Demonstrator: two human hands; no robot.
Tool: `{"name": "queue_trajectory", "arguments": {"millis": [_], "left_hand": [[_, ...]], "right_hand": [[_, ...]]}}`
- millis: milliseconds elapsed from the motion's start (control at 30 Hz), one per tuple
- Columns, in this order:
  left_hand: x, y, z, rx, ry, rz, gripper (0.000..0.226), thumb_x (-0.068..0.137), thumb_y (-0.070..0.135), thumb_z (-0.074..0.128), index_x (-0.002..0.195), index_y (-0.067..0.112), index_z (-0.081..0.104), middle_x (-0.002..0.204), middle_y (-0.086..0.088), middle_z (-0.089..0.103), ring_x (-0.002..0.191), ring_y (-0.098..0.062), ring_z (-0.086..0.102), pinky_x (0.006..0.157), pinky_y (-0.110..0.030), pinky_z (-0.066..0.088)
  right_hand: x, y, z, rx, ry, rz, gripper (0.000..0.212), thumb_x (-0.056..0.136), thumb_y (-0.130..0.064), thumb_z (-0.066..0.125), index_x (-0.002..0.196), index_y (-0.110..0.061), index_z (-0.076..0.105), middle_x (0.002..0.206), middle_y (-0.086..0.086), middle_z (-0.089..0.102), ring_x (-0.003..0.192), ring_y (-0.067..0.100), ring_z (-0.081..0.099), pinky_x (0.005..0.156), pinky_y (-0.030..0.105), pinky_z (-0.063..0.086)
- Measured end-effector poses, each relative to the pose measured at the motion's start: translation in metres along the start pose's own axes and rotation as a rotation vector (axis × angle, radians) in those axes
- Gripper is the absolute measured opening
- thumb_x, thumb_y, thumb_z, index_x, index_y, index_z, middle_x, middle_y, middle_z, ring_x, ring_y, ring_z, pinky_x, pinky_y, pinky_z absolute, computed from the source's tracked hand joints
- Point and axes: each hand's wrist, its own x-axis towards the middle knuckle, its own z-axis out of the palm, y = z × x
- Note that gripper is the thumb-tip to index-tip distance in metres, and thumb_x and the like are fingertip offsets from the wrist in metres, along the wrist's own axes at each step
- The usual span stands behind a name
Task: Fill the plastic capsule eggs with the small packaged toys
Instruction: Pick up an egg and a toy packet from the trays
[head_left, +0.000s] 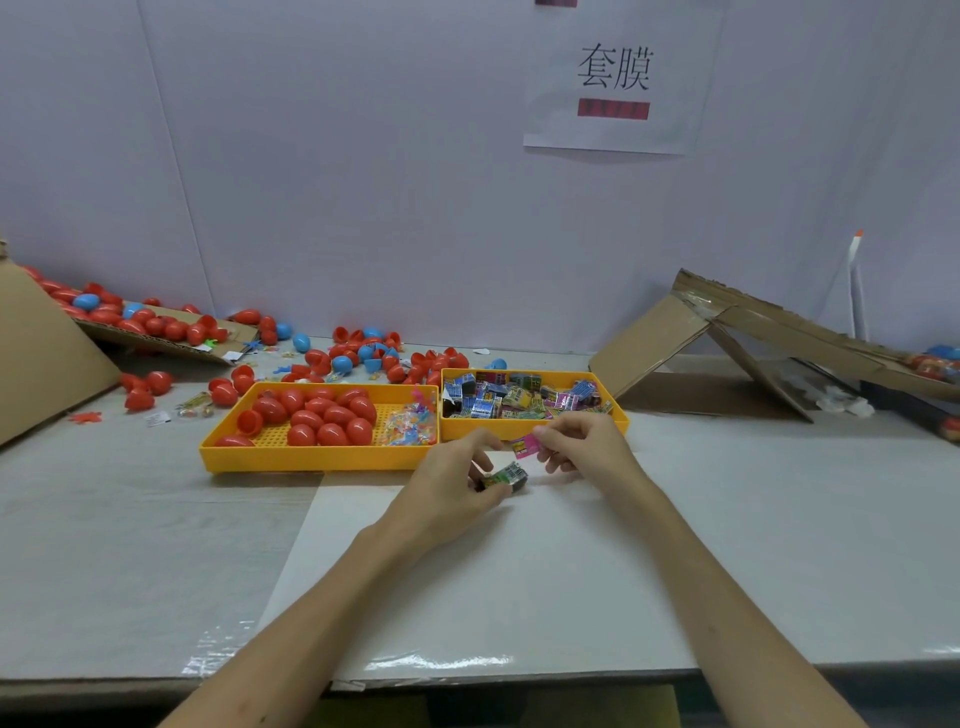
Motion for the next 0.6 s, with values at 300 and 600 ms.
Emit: {"name": "queue_trajectory", "arguments": {"millis": [300, 600], "left_hand": [[0.006, 0.008, -0.007, -0.193, 0.103, -0.023, 0.008, 0.093, 0.014, 0.071, 0.088, 0.014, 0.077, 0.079, 0.004, 0.074, 0.073, -0.005, 0.068, 0.065, -0.019, 0.053], [0.007, 0.009, -0.013, -0.715, 0.075, -0.213, 0.003, 0.089, 0.005, 0.073, 0.090, 0.006, 0.076, 0.080, -0.010, 0.077, 0.073, -0.020, 0.074, 0.068, -0.026, 0.060]], "right_hand": [[-0.011, -0.015, 0.008, 0.128, -0.252, -0.113, 0.010, 0.083, -0.030, 0.077, 0.078, -0.021, 0.077, 0.075, 0.008, 0.073, 0.065, 0.015, 0.066, 0.065, 0.028, 0.052], [-0.011, -0.014, 0.011, 0.187, -0.260, -0.108, 0.015, 0.080, -0.030, 0.084, 0.079, -0.026, 0.070, 0.077, 0.003, 0.072, 0.067, 0.014, 0.064, 0.064, 0.027, 0.051]]}}
